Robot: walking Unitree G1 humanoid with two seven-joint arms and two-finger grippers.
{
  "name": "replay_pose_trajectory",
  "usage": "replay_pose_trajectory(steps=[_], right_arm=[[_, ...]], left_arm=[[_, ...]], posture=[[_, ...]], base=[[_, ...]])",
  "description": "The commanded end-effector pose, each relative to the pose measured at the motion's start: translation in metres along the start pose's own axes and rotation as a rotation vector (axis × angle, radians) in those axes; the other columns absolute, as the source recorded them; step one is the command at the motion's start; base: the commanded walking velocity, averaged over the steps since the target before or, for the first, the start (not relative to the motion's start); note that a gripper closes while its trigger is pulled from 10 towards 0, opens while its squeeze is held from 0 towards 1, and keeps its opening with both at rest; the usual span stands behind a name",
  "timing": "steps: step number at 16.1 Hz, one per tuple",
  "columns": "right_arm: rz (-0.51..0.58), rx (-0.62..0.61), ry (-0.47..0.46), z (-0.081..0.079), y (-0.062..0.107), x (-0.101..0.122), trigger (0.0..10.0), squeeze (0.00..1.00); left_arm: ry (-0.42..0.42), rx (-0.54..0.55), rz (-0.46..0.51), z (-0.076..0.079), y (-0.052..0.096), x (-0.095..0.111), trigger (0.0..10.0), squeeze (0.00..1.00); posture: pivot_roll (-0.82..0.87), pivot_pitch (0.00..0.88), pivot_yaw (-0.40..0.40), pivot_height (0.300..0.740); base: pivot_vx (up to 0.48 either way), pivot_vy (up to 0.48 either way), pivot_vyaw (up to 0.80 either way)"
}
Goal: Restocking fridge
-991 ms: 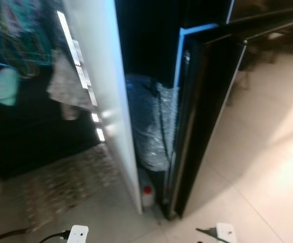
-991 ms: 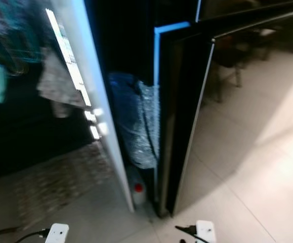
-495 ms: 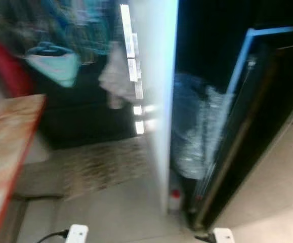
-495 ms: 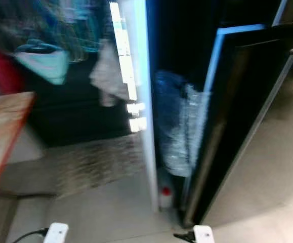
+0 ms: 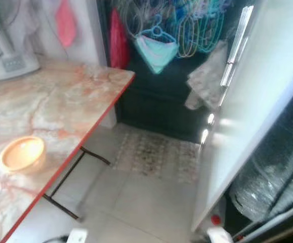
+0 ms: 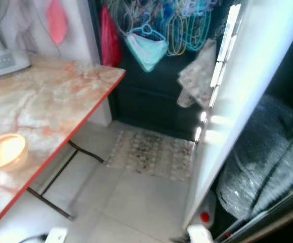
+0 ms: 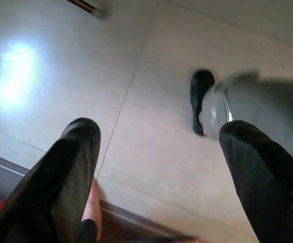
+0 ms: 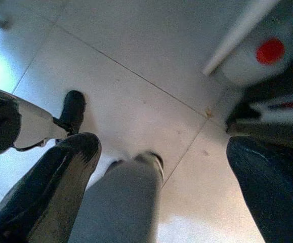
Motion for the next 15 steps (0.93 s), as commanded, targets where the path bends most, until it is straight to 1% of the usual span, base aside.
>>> replay_pose_trajectory(steps=[1,3,6,9,12,15], right_arm=[[-0.037,-0.009,0.001,0.0051,0.0034,-0.0134,10.0,0.00],[-0.047,-0.001,0.025,0.0060,0.0044,-0.0166,10.0,0.00],[-0.050,0.005,0.054,0.0071,0.0051,-0.0175,10.0,0.00],[-0.053,0.008,0.058,0.0066,0.0053,-0.0187,10.0,0.00],[-0.058,0.015,0.064,0.0058,0.0053,-0.0196,10.0,0.00],[-0.059,0.019,0.069,0.0052,0.0053,-0.0198,10.0,0.00]], left_arm=[[-0.021,0.000,-0.001,0.0021,0.0000,-0.0015,10.0,0.00],[-0.013,0.002,-0.003,0.0039,0.0003,-0.0042,10.0,0.00],[-0.004,0.005,-0.003,0.0056,0.0005,-0.0060,10.0,0.00],[-0.002,0.028,0.013,0.0044,0.0007,-0.0052,10.0,0.00],[0.028,0.061,0.033,0.0024,0.0012,-0.0047,10.0,0.00],[0.041,0.077,0.054,0.0013,0.0016,-0.0033,10.0,0.00]], posture=[[-0.02,0.000,0.028,0.740],[-0.01,0.000,0.007,0.740],[0.00,0.000,-0.001,0.740],[0.00,0.000,-0.002,0.740],[0.02,0.000,0.000,0.740],[0.02,0.000,0.000,0.740]], base=[[0.000,0.000,0.80],[0.000,0.000,0.80],[0.000,0.000,0.80],[0.000,0.000,0.80],[0.000,0.000,0.80],[0.000,0.000,0.80]])
Point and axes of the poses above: a point about 5 cm out from each wrist's last joint towards the gripper, its own y axis pointing back from the gripper into the wrist, its own x axis along the axis of the wrist's last joint, z = x × y, the point moved 3 cm from there along -y, pointing out of the wrist towards the gripper, and after that the axes turned 9 degrees about y, right-handed, at the moved point
